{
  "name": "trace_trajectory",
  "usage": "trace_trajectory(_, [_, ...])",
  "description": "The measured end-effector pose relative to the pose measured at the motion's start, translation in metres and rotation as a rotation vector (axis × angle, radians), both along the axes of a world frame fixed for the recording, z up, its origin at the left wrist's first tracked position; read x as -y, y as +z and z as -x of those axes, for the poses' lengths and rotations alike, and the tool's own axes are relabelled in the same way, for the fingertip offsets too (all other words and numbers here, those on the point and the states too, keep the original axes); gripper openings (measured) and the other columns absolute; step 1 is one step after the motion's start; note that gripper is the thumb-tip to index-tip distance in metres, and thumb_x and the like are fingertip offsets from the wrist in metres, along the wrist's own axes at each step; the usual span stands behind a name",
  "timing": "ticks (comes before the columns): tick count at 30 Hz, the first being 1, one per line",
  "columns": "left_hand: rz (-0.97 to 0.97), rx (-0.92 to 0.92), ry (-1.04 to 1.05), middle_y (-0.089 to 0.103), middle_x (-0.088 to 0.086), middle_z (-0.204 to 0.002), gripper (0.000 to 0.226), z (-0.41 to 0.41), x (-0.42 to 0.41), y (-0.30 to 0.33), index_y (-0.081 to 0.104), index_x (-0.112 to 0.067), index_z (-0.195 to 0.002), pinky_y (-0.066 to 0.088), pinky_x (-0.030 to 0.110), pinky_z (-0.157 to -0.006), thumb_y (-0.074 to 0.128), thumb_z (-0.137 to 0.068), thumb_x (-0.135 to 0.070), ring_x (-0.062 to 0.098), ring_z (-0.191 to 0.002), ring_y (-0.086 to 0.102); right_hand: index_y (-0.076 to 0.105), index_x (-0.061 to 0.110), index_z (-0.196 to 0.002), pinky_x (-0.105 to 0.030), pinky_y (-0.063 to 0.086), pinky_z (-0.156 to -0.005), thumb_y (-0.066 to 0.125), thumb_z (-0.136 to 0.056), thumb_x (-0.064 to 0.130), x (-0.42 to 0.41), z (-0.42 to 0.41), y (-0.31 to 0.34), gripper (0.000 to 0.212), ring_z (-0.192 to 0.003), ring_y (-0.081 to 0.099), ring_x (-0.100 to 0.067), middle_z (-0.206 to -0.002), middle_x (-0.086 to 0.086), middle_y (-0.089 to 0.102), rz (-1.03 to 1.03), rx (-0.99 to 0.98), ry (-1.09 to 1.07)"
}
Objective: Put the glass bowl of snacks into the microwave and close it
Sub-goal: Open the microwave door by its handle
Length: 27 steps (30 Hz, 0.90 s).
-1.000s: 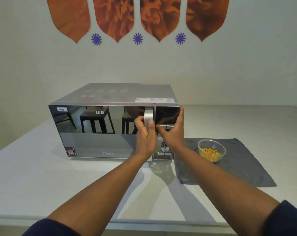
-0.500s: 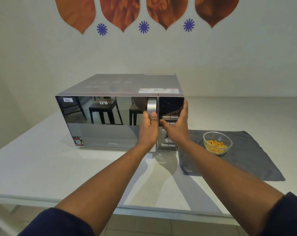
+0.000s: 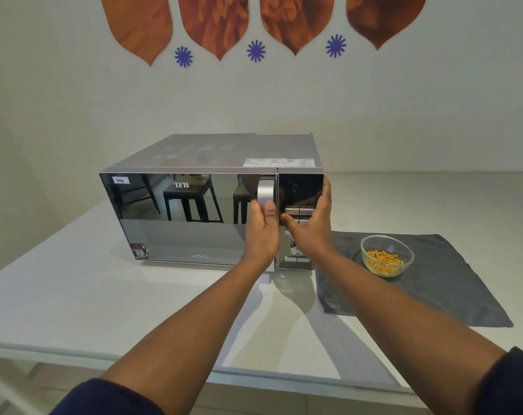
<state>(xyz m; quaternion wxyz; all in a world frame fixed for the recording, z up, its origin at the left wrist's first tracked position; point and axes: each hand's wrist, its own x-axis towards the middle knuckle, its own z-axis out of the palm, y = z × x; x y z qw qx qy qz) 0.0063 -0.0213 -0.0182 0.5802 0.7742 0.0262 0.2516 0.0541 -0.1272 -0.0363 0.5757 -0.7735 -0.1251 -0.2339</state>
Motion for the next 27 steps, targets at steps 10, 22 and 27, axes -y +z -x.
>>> trace_trajectory(10, [-0.001, 0.033, 0.031, 0.065, 0.004, -0.100, 0.025, 0.005, 0.001, -0.003, 0.045, -0.024, -0.109, 0.060, 0.036, -0.082, 0.031, -0.106, -0.044, 0.018, -0.091, 0.067, 0.002, 0.035, -0.161, -0.047, 0.037, -0.121, 0.087, -0.079, 0.026, 0.000, -0.004, -0.001, 0.119, -0.153, 0.028, -0.021, -0.166, 0.001, 0.024, -0.003, 0.004, 0.015])
trace_trajectory(22, [-0.020, 0.030, -0.013, 0.062, 0.001, -0.089, 0.029, 0.032, -0.009, -0.006, 0.049, -0.022, -0.110, 0.060, 0.037, -0.080, 0.032, -0.106, -0.045, 0.016, -0.083, 0.065, -0.004, 0.034, -0.162, -0.046, 0.031, -0.123, 0.086, -0.082, 0.023, -0.001, 0.005, 0.001, 0.121, -0.156, 0.021, -0.024, -0.170, 0.002, 0.015, 0.002, -0.037, 0.010])
trace_trajectory(27, [-0.133, 0.152, 0.178, 0.055, -0.006, -0.080, 0.033, 0.051, -0.011, -0.002, 0.052, -0.022, -0.093, 0.052, 0.029, -0.068, 0.038, -0.102, -0.051, 0.010, -0.074, 0.055, -0.005, 0.026, -0.162, -0.056, 0.018, -0.125, 0.083, -0.084, 0.038, -0.002, 0.013, 0.004, 0.119, -0.160, 0.006, -0.026, -0.174, -0.007, -0.002, 0.203, 0.058, -0.188])
